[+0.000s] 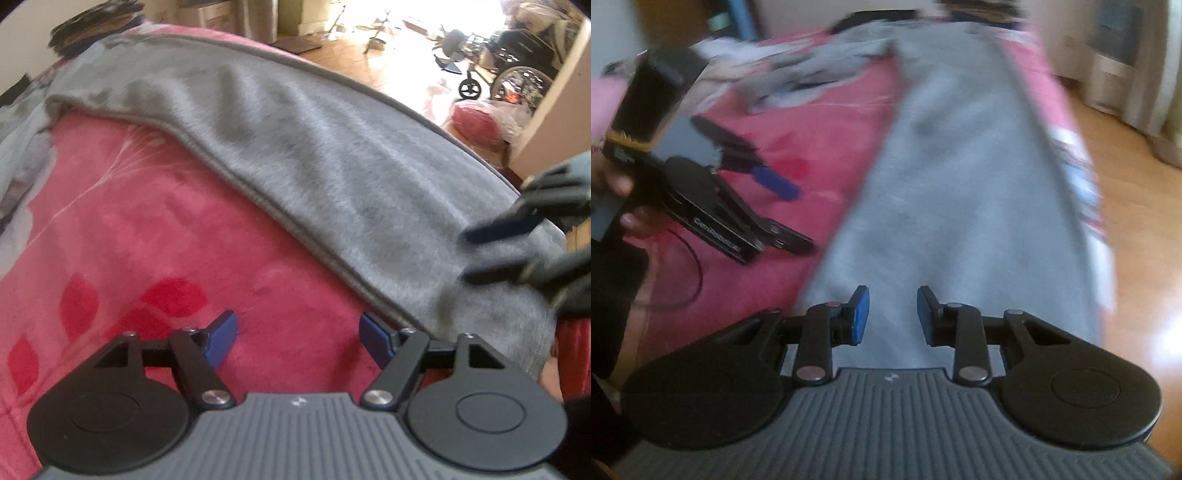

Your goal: Fold clothes

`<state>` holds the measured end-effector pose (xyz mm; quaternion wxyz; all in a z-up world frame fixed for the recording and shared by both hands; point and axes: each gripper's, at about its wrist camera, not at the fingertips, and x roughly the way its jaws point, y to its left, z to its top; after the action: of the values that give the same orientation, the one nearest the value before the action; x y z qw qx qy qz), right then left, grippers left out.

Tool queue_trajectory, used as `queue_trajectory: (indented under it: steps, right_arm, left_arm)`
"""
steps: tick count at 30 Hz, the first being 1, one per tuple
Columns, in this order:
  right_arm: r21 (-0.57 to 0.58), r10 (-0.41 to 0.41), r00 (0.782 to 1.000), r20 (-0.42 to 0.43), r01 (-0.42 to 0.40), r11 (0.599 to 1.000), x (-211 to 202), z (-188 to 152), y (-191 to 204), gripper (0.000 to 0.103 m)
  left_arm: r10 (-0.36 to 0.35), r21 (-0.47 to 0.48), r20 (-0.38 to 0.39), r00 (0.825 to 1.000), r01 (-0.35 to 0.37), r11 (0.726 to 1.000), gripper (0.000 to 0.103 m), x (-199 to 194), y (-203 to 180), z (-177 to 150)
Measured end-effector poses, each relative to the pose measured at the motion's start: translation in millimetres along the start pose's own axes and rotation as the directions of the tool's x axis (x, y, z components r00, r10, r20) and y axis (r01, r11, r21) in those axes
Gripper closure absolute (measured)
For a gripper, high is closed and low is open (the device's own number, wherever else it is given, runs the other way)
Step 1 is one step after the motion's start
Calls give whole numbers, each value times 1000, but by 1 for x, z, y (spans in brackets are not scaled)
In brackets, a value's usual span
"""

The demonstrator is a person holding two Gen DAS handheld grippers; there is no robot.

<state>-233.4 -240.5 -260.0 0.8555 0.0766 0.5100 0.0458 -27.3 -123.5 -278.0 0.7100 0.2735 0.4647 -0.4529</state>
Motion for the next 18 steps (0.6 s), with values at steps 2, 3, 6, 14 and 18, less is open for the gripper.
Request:
queue_trajectory:
  steps: [2, 3, 6, 14, 18]
  right_arm:
    - [-39, 61, 998, 22, -60, 997, 14, 17, 9, 75]
    - [-58, 88, 996, 31, -86, 995, 19, 22, 14, 74]
    - [21, 253, 966, -56, -253, 967, 12, 4, 16, 73]
    - [227, 330, 939, 99, -344, 911, -4, 48, -38, 72]
    - [258, 254, 954, 157, -288, 922, 27, 102, -75, 70]
  left_arm:
    - [15, -26, 8, 1000, -15, 1000, 28, -4, 8, -2]
    - [22, -38, 13, 1000, -22, 999, 26, -5, 12, -3]
    - [21, -71, 33, 999, -18, 997, 24, -6, 23, -6]
    - [-35, -171, 147, 989, 60, 983, 18, -17, 49, 17]
    - [-53, -206, 262, 964, 110, 972, 3, -34, 60, 15]
